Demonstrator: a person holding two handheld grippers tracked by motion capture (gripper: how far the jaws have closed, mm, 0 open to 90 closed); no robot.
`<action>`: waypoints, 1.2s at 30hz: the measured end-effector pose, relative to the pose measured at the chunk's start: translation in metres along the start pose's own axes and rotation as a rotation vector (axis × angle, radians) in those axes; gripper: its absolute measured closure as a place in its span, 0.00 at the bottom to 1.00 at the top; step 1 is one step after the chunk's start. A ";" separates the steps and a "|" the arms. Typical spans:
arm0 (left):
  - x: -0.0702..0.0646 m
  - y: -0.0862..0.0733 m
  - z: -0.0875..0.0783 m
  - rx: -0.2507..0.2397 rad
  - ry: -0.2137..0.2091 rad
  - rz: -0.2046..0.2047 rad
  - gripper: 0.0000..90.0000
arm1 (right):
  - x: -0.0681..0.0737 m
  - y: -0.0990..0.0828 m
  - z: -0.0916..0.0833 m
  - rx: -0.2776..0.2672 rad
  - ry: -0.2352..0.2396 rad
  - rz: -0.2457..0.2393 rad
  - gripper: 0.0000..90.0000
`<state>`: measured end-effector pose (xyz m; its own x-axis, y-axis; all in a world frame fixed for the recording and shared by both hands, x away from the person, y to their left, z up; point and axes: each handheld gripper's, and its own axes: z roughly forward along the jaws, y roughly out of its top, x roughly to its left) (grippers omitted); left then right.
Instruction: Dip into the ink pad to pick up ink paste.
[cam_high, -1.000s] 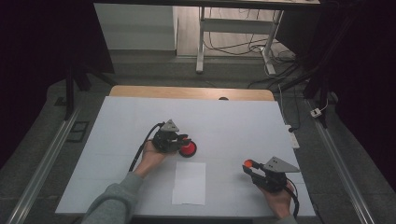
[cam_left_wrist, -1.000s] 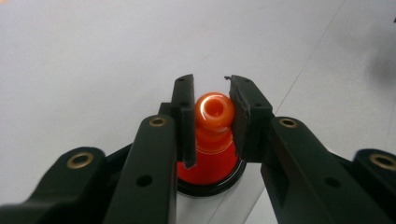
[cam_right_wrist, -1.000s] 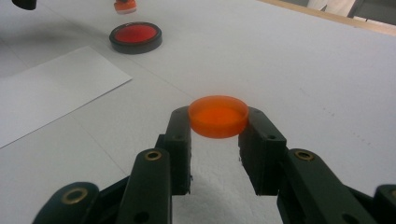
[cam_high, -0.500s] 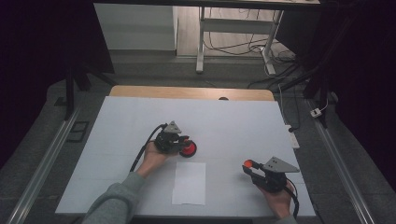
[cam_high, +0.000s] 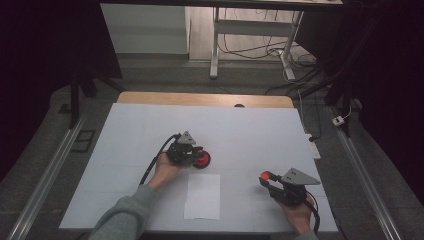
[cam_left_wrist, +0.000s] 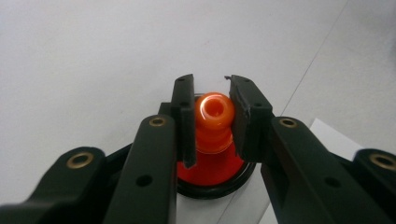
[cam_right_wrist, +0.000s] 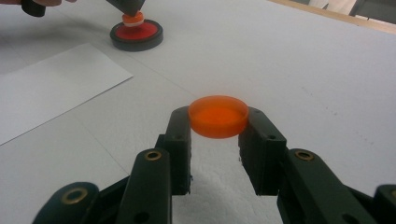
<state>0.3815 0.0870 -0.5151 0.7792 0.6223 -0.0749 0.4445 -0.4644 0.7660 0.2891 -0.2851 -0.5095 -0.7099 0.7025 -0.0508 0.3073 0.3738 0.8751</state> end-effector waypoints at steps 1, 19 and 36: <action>0.000 0.000 0.000 0.002 0.005 0.003 0.80 | 0.000 0.000 0.000 0.000 0.000 -0.001 0.72; -0.008 -0.004 0.007 0.020 0.031 0.050 0.81 | 0.001 0.000 0.000 0.001 0.002 0.001 0.72; -0.010 -0.008 0.008 -0.006 0.048 0.034 0.81 | 0.003 0.001 0.000 -0.003 0.003 -0.002 0.72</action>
<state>0.3735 0.0797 -0.5257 0.7714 0.6361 -0.0184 0.4155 -0.4815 0.7716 0.2876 -0.2829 -0.5089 -0.7122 0.7001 -0.0514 0.3041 0.3737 0.8763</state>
